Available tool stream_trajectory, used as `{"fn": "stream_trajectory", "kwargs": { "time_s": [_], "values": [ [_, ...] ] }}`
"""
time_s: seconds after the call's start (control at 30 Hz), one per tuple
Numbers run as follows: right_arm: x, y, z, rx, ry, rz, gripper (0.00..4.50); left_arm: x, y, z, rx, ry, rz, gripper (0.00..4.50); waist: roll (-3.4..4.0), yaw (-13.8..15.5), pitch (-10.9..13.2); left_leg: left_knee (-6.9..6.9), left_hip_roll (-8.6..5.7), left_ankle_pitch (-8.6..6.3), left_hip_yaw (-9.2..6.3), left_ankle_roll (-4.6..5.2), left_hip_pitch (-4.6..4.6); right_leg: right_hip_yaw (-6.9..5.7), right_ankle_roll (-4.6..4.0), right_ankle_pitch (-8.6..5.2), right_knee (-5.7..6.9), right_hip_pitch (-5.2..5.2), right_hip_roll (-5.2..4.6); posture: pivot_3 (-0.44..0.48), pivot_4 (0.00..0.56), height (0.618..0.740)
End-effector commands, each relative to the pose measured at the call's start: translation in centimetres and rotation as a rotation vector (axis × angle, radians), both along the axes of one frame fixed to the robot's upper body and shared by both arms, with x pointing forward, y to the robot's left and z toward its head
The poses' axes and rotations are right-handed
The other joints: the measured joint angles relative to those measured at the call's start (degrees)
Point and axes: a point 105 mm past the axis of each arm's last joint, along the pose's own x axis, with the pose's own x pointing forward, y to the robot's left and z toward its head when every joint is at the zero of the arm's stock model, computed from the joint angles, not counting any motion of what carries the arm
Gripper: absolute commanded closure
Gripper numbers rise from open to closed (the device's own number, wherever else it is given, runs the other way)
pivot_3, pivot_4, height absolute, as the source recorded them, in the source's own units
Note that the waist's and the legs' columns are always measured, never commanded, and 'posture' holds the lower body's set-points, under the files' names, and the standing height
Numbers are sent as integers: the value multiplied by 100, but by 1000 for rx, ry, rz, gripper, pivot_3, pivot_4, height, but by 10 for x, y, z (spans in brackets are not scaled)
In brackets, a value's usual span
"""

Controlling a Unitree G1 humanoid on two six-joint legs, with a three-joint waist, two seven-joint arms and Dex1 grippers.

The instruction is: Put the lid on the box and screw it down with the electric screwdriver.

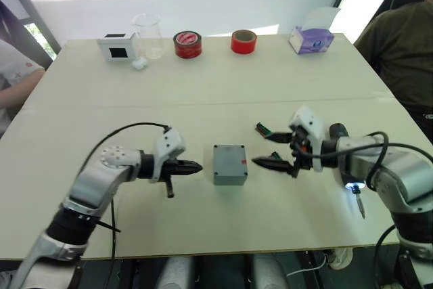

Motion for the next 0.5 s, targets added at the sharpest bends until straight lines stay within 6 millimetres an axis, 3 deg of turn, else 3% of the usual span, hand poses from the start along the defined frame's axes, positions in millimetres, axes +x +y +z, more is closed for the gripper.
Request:
{"fn": "stream_trajectory", "kwargs": {
  "time_s": [0.03, 0.17, 0.43, 0.5],
  "values": [
    [27, -1, 1, -5, -98, -63, 28, 5, 6, 48, -127, -37, -5, 4500, 0, 16, 0, 0, 0, 0, 0, 0, 0, 0, 0, 0, 1, 0, 0, 0, 150, 740],
    [53, -1, -10, -33, -150, -119, 28, 7, 4, 71, -167, -73, -13, 4500, 0, 7, 1, 1, -6, 1, 0, -2, 0, 0, 1, 0, 2, 2, -2, 0, 150, 740],
    [75, -1, -20, -35, -164, -145, 28, -2, -11, 76, -183, -80, -46, 4500, 0, -44, 1, -1, -5, 20, 2, -34, -1, 2, 1, 0, 3, 0, -1, 0, 150, 740],
    [79, -1, -21, -31, -165, -155, 483, -3, -11, 73, -183, -74, -43, 4500, 0, -56, 1, -1, -5, 20, 1, -35, -1, 1, 1, 0, 4, 0, 0, 0, 150, 740]
  ]
}}
